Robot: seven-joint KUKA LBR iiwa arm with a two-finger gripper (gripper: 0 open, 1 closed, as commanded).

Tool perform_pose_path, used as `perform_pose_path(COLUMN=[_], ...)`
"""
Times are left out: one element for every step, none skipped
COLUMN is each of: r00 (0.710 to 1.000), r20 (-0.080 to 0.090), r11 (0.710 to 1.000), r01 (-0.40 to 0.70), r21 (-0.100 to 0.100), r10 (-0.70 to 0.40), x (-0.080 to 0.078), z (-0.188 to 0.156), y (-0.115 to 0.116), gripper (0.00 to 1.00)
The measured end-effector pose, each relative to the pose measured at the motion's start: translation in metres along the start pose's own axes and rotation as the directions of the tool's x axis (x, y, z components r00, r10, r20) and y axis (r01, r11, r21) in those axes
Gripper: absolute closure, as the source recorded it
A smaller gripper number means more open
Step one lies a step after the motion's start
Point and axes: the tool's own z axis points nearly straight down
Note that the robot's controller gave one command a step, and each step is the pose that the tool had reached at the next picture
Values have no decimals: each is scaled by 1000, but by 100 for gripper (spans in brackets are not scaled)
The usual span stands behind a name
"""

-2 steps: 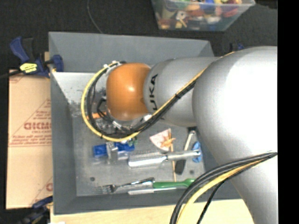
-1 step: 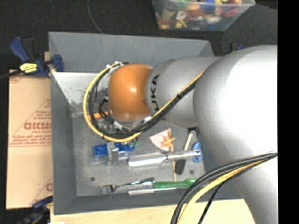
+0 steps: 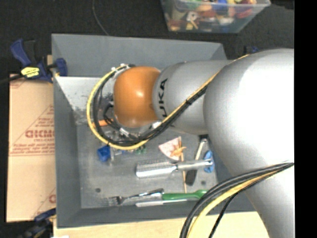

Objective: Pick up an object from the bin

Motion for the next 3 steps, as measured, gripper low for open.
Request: perform_pose_path(r00=[1000,1000,1000], r20=[0,1,0], r11=[1000,1000,1000], r01=[-1,-3,-6], r21=[0,-1,-1], r10=[1,3,6], x=[0,0,0], z=[0,-2,-18], y=[0,0,0], gripper=[100,100,100])
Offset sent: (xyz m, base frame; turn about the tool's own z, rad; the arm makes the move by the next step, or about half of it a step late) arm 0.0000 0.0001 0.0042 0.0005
